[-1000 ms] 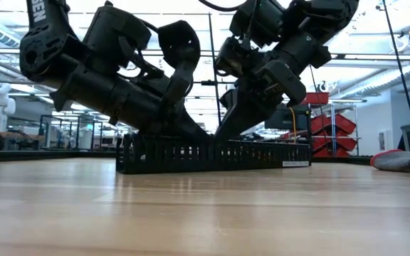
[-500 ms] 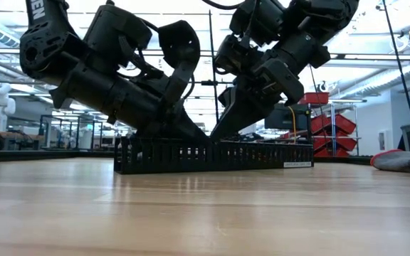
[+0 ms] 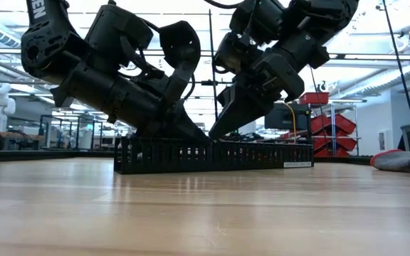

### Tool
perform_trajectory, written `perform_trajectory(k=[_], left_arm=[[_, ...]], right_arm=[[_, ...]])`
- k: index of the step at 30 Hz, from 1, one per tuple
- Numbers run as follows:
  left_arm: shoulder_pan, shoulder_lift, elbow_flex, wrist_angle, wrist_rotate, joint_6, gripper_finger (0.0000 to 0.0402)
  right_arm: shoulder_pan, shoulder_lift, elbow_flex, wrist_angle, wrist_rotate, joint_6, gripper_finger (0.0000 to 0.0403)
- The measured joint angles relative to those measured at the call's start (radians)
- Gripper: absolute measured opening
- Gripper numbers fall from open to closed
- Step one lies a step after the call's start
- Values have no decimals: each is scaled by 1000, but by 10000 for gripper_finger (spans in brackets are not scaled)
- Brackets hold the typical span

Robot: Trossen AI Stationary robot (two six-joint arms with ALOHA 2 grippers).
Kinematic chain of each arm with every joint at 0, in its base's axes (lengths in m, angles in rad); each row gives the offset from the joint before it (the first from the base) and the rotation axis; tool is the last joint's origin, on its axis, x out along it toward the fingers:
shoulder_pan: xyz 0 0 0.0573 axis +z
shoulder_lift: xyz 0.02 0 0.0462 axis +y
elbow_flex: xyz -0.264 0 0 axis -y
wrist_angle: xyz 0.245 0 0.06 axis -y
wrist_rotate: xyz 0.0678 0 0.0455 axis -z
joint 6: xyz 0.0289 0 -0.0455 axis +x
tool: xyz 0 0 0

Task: Ziptie cables
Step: Put the zip tied cable wires into the black cable duct

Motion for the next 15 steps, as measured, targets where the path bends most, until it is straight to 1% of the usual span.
perform_trajectory(k=[7, 11, 15], left_arm=[[5, 0, 0, -1, 0, -1, 2], [5, 0, 0, -1, 0, 4, 2], [6, 0, 0, -1, 0, 10, 2]], right_arm=[[-7, 0, 0, 31, 7, -4, 0], [-35, 0, 0, 45, 3, -3, 0], [-47, 15, 0, 24, -38, 33, 0]])
